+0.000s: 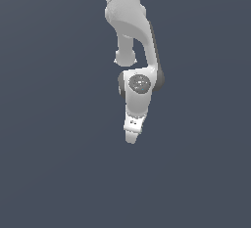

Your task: Pick up the object and move it to a goal position.

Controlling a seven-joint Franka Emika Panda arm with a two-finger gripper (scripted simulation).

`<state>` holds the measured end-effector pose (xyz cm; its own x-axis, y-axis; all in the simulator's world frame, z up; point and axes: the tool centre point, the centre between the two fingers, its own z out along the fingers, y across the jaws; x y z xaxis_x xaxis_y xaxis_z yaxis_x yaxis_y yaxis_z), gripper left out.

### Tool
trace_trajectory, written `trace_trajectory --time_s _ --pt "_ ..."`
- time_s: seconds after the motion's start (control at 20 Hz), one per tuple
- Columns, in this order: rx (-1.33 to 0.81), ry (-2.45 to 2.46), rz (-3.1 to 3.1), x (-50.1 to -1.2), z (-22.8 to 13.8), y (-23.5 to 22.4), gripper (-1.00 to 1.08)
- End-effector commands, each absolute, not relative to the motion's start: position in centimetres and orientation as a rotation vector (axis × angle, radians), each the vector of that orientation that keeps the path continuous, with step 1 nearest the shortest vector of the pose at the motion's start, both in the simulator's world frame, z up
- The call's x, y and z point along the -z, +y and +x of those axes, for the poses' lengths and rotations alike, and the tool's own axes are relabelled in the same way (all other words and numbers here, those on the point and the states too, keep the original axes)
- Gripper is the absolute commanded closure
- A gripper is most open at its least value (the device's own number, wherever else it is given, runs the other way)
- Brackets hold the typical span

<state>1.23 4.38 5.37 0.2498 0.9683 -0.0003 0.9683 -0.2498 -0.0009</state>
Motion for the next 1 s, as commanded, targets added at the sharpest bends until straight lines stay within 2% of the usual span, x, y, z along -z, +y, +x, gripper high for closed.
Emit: trace_trajectory --time_s 0.0,0.6,0.95 --pt "0.0 -1.924 -2.483 -5.3 1.3 4.4 1.08" --pt "0.011 -1.934 -2.48 -5.8 1.6 4.5 1.08" --pt "0.113 -2.032 -2.431 -10.7 4.4 6.3 1.08"
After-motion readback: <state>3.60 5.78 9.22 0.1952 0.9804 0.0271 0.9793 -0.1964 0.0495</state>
